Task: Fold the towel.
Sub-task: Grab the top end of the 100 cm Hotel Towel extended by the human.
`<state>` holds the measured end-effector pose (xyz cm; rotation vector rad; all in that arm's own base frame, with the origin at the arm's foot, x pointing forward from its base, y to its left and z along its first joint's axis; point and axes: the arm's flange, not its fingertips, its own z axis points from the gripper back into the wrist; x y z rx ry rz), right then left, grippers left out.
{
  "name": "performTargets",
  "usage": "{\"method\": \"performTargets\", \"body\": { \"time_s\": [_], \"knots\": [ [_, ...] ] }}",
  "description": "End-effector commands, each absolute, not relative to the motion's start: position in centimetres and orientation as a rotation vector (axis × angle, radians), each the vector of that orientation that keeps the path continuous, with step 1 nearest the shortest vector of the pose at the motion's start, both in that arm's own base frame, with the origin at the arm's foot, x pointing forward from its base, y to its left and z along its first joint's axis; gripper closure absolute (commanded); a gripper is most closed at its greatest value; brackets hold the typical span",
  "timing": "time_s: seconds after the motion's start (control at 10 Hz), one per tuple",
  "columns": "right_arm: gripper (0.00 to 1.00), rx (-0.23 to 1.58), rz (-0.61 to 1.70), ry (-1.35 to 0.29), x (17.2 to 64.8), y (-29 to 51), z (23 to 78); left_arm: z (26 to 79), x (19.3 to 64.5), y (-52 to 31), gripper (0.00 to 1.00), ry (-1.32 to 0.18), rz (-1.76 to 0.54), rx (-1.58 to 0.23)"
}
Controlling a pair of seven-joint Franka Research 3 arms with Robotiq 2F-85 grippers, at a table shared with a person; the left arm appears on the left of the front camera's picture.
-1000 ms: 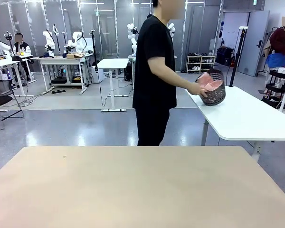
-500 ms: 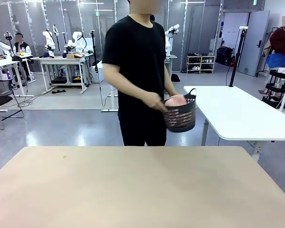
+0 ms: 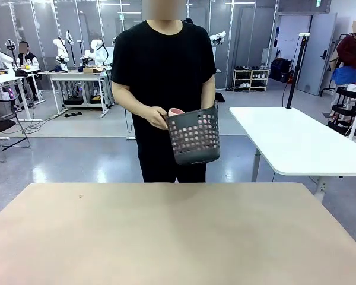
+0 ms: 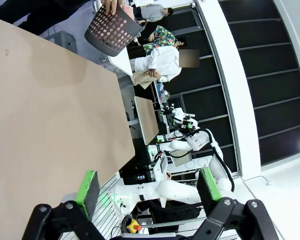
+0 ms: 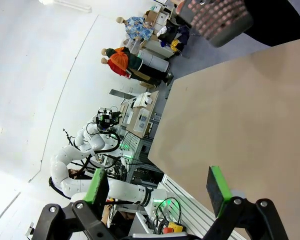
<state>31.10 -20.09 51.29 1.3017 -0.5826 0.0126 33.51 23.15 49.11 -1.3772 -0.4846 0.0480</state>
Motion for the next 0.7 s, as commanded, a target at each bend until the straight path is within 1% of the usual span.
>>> {"method": "performTargets", "body": {
  "time_s": [0.0, 0.6],
  "knots": [
    [0.00, 1.312, 0.018, -0.590, 31.10, -20.18, 51.35, 49.15, 33.45, 23.20, 0.00, -0.483, 0.047, -1.381],
    [0.00, 1.312, 0.018, -0.590, 31.10, -20.18, 51.35, 49.15, 33.45, 23.20, 0.00, -0.483, 0.047, -1.381]
  ]
}}
